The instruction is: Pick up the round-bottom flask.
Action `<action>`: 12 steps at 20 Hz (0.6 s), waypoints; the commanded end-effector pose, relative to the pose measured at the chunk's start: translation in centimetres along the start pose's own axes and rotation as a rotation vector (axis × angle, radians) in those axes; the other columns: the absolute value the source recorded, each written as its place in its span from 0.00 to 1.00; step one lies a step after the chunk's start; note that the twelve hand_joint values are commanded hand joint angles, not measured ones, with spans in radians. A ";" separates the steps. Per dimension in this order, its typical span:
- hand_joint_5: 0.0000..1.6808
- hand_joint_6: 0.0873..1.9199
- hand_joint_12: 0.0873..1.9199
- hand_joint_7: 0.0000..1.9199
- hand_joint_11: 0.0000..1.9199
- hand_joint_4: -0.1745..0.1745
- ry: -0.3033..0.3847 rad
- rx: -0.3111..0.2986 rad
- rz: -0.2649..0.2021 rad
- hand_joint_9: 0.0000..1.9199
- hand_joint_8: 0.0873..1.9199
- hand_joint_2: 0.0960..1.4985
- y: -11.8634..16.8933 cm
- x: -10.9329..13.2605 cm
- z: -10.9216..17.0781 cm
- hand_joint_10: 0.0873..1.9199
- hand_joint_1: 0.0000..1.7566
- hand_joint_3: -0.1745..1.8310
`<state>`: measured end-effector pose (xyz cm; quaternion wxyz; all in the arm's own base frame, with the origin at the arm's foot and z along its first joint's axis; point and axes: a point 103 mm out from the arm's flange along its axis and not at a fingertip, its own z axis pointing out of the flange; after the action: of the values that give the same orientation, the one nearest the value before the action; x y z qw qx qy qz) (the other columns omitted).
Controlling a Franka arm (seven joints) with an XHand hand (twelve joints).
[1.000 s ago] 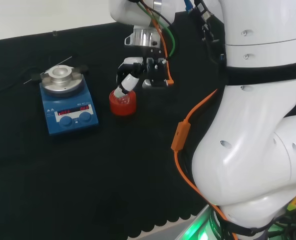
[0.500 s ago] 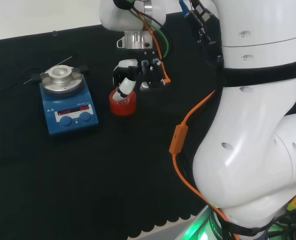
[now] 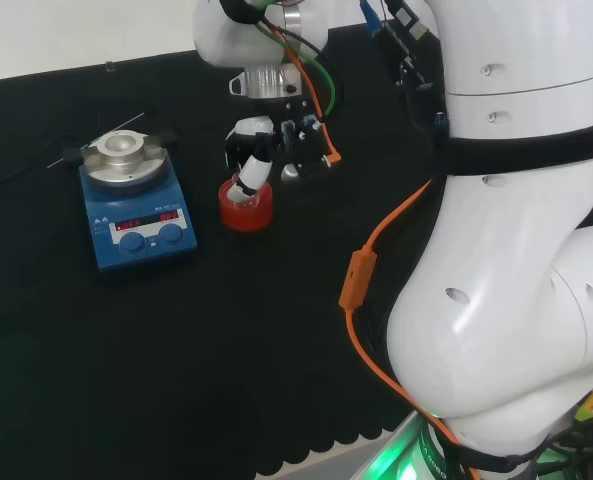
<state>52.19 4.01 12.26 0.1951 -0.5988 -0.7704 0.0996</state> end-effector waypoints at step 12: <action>0.30 0.54 0.65 0.48 0.41 0.00 -0.158 -0.067 0.035 0.54 0.43 0.19 0.8 -0.6 0.7 0.37 0.53 0.53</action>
<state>52.65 3.57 11.04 0.1174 -0.6047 -0.7768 0.1310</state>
